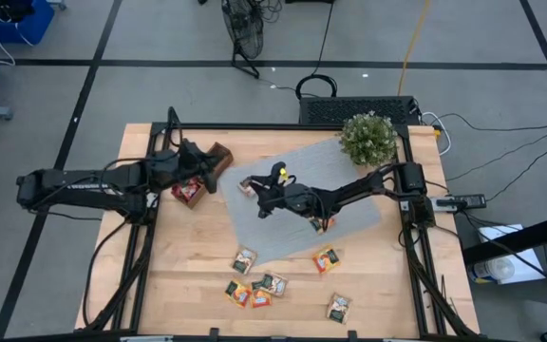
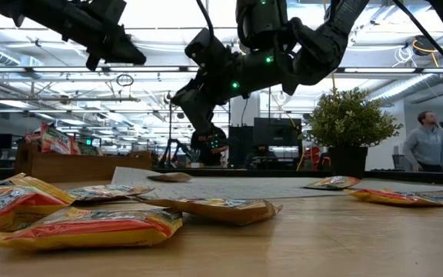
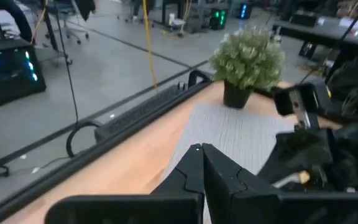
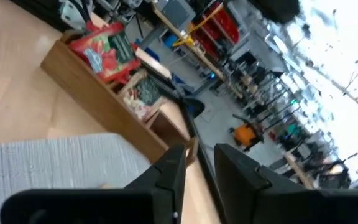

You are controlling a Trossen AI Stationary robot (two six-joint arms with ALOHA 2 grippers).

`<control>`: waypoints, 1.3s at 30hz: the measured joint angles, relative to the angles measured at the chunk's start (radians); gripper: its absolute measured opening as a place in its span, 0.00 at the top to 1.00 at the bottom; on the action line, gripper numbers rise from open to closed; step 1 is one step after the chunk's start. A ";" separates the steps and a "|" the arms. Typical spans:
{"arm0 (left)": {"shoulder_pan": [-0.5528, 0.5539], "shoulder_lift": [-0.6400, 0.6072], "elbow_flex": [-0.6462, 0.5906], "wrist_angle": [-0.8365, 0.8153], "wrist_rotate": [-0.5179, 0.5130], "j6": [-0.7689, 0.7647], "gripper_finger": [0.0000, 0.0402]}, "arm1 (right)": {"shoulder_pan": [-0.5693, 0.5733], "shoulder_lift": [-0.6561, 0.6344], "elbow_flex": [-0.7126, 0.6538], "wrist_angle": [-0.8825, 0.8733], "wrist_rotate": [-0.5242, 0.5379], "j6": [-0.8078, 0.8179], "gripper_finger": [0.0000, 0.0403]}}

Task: Pick & Place Tea
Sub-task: Put the brown tea bag into the middle section of the wooden organizer

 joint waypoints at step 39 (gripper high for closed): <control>0.013 0.161 0.001 -0.028 -0.030 -0.053 0.88 | -0.152 0.148 0.250 -0.749 -0.474 0.232 0.89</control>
